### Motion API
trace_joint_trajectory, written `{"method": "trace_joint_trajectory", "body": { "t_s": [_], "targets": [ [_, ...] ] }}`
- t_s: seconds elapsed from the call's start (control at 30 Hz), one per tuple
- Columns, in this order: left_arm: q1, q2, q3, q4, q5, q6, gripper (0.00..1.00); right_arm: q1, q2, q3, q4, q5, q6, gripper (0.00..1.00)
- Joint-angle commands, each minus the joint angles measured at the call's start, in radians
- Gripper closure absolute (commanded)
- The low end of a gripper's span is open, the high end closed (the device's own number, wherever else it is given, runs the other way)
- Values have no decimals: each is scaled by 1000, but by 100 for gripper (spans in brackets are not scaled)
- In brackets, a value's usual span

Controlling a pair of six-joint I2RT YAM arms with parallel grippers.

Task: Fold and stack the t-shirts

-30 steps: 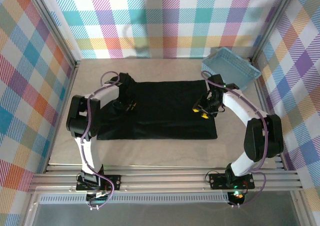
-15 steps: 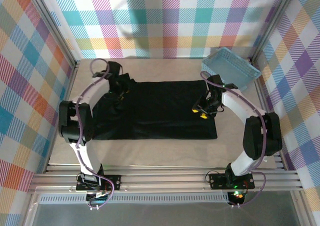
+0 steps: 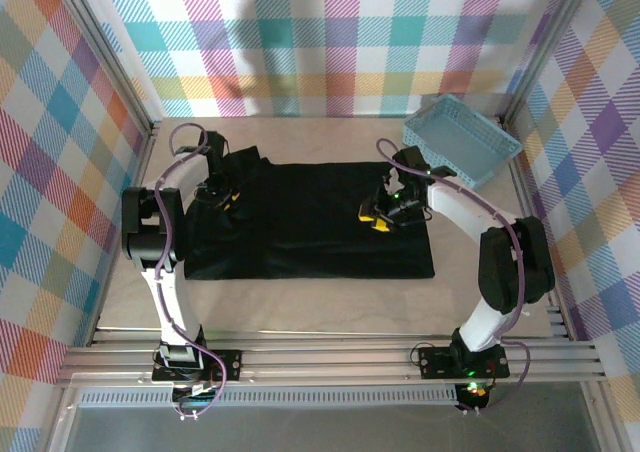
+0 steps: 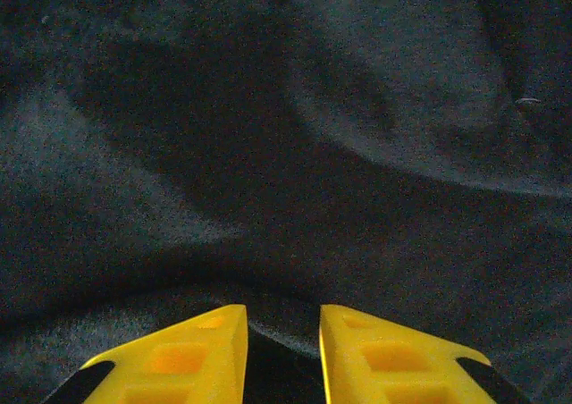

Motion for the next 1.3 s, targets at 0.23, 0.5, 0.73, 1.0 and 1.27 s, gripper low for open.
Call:
{"method": "trace_joint_trajectory", "body": {
  "t_s": [0.23, 0.5, 0.73, 1.0, 1.27],
  "targets": [
    [-3, -6, -63, 73, 22, -258, 66, 7, 21, 28, 17, -42, -29, 60],
    [-5, -9, -41, 78, 17, -305, 67, 7, 29, 29, 15, -44, -35, 60],
    [-7, 16, -56, 88, 69, -331, 67, 8, 43, 48, 3, -38, -42, 61],
    [-12, 39, -39, 58, 71, -318, 72, 7, 55, 50, -7, -31, -39, 62],
    [-11, 12, -35, 46, 17, -313, 100, 8, 59, 57, -14, -29, -40, 62]
  ]
}}
